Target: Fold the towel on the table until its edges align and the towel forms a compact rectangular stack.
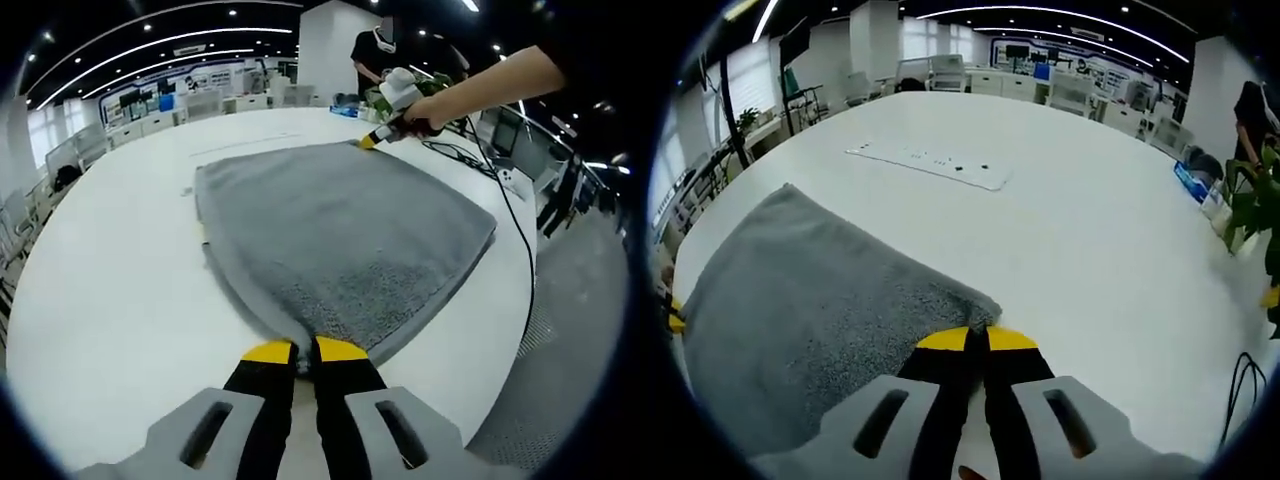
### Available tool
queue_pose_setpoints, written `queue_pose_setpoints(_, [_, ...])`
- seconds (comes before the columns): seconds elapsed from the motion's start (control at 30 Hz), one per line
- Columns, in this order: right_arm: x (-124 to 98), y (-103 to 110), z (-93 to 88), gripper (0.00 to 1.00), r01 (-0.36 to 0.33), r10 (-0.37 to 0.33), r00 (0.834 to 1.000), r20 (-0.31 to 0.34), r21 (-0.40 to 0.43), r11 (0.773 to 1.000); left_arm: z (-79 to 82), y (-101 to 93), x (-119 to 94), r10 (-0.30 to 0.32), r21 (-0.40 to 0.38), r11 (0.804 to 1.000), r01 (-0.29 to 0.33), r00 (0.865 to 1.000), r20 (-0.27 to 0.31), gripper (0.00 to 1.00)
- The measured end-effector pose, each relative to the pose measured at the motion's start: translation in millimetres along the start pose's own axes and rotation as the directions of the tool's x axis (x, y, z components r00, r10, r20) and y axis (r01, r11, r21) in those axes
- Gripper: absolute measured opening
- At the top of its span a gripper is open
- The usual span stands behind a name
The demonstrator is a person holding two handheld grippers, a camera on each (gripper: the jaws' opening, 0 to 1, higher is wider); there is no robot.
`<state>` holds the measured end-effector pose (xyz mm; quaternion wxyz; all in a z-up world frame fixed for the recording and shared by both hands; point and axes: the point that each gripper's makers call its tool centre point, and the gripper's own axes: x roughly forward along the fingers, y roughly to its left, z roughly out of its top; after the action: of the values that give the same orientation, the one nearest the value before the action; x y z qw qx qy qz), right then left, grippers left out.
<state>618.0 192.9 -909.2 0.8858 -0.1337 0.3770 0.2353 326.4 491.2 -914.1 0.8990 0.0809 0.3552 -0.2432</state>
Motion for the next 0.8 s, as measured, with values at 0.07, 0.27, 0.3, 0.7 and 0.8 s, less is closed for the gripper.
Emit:
queue_pose_setpoints(0.07, [0, -2, -0.1, 0.02, 0.006, -0.006, 1.0, -0.009, -0.028, 1.0, 0.4, -0.2, 0, -0.001, 0.01, 1.0, 0.001, 1.0, -0.007, 0.07])
queue_pose_setpoints(0.27, [-1, -10, -2.1, 0.02, 0.01, -0.01, 1.0, -0.001, -0.006, 1.0, 4.0, -6.4, 5, -0.016, 0.003, 1.0, 0.016, 1.0, -0.008, 0.07])
queue_pose_setpoints(0.3, [-2, -11, -2.4, 0.02, 0.012, -0.012, 1.0, -0.001, -0.007, 1.0, 4.6, -7.9, 6, -0.02, 0.01, 1.0, 0.02, 1.0, -0.009, 0.07])
queue_pose_setpoints(0.7, [-3, -20, -4.2, 0.02, 0.031, -0.03, 0.999, 0.015, -0.026, 0.999, 9.2, -16.3, 11, -0.036, 0.046, 0.998, 0.037, 0.999, -0.017, 0.07])
queue_pose_setpoints(0.8, [-3, -20, -4.3, 0.02, 0.028, -0.027, 0.999, 0.024, -0.015, 1.0, 9.3, -16.6, 11, -0.039, 0.047, 0.998, 0.04, 0.999, -0.017, 0.07])
